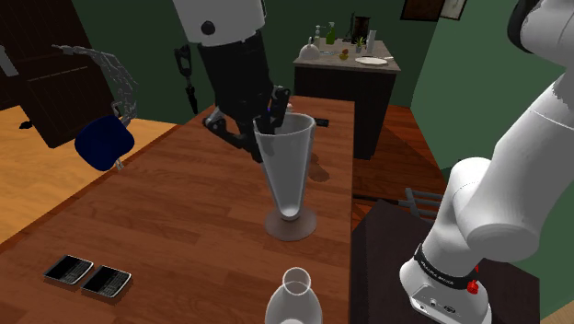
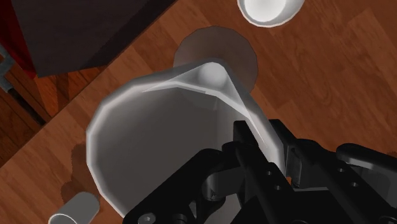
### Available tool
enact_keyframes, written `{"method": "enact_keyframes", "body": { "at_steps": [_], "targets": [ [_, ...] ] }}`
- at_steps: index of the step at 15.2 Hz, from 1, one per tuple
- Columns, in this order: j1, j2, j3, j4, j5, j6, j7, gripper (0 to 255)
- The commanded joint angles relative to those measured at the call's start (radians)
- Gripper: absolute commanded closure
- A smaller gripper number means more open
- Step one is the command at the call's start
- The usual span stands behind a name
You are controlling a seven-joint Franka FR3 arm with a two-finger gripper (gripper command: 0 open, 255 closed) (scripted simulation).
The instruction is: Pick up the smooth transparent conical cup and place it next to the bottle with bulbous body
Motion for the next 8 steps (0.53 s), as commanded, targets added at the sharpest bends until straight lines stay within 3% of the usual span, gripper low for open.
{"method": "enact_keyframes", "body": {
  "at_steps": [1, 8],
  "targets": [
    [0.000, -0.007, -0.001, -0.037, 0.002, 0.032, -0.001, 255],
    [0.002, -0.028, -0.002, -0.152, 0.011, 0.128, -0.004, 255]
  ]
}}
